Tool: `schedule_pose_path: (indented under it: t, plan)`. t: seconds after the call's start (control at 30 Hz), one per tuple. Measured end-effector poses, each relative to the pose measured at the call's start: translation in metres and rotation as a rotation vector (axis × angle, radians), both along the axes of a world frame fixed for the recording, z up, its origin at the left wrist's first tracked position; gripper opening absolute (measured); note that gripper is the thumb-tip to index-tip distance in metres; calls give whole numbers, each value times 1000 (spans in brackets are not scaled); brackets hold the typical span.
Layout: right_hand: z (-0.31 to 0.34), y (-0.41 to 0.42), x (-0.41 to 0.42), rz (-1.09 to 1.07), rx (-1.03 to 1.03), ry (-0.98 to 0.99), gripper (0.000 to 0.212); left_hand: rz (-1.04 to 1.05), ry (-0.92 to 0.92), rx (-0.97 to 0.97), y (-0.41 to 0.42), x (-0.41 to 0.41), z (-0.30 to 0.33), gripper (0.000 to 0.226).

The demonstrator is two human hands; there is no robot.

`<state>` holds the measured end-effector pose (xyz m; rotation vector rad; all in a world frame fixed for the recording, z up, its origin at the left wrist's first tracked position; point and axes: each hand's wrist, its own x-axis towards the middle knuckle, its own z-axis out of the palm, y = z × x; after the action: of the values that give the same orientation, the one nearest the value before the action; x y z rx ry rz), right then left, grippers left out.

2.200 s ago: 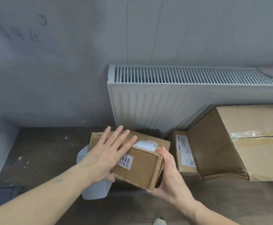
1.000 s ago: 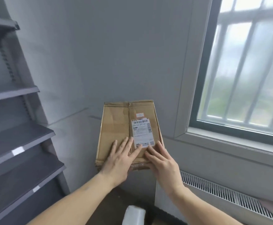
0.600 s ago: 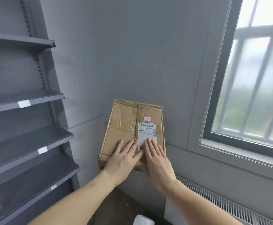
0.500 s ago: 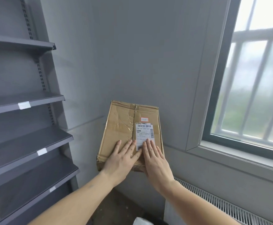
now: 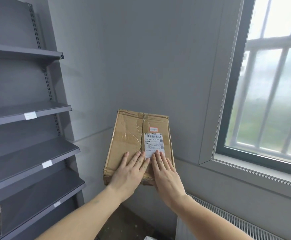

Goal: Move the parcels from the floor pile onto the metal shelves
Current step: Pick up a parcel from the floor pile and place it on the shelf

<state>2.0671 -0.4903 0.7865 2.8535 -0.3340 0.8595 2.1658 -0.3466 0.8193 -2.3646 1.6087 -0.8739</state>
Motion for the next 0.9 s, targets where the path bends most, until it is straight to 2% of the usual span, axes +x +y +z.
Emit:
schedule_pose_path:
  t: [0.3, 0.47, 0.57, 0.7, 0.9]
  plan:
    - [7, 4, 0, 3, 16, 92, 93, 65, -11, 62, 7, 4, -1, 79]
    - [29, 10, 11, 93, -33, 188, 93, 76, 215, 30, 30, 12, 19, 82]
    - [52, 29, 22, 147, -25, 246, 92, 162, 298, 0, 55, 19, 30, 80]
    - [66, 69, 47, 358, 26, 326, 77, 317, 358, 3, 102, 25, 32, 77]
    - [76, 146, 95, 536, -2, 411, 81, 519, 404, -27, 189, 29, 45, 76]
